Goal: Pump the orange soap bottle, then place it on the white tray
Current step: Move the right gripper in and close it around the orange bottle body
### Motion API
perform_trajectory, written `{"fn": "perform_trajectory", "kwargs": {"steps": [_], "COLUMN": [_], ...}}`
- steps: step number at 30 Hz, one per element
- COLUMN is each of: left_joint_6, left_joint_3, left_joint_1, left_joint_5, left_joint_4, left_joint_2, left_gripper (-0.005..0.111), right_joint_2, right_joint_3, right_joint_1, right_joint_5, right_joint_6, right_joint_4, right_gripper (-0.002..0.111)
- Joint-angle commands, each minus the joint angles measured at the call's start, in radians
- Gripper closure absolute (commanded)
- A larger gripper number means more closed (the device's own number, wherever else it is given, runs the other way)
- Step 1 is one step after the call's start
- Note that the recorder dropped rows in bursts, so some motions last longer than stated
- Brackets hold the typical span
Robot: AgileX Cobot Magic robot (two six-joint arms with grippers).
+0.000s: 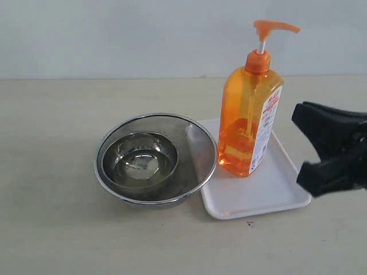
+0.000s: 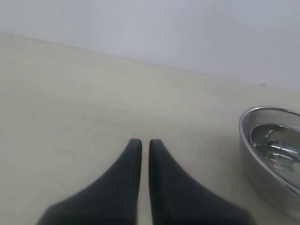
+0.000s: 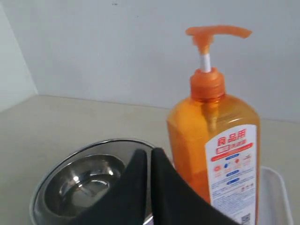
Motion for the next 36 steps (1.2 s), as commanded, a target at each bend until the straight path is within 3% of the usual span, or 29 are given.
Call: {"fn": "perform_trajectory", "kwargs": {"steps": [1,14,20,31,34,36], "left_joint_6": [-0.009,-0.009,-0.009,-0.009,-0.009,-0.009], "left_joint_3": [0.004,0.004,0.004,0.004,0.004,0.004], "left_joint_1": [0.004,0.004,0.004,0.004,0.004,0.004], "left_joint_5": [-0.003,-0.003,-0.003,-0.003,-0.003,-0.003], "left_joint_4": [0.004,0.004,0.004,0.004,0.004,0.004], "left_joint_2": [-0.004,-0.004,-0.004,-0.004,-0.004,-0.004], "left_gripper": [0.101,0.101,0.101,0.101,0.101,0.101], "right_joint_2": [-0.007,-0.007,0.072,0.4,0.41,0.41], "right_joint_3": [0.062,0.14,0.039,0.031,0.042,0.053], "right_joint_1": [0.079,0.094,0.094,0.094,0.094,0.094], "right_joint_5": [-0.109,-0.19,-0.068,-0.336,-0.403,-0.463], "right_joint_6": [-0.038,-0.04,-0.076,-0.098,-0.079,-0.065], "right_joint_4": [0.052,0.069,0.081,0.072,0.045,0.02], "right_gripper": [0.108,0.108,0.108,0.108,0.098,0.082]}}
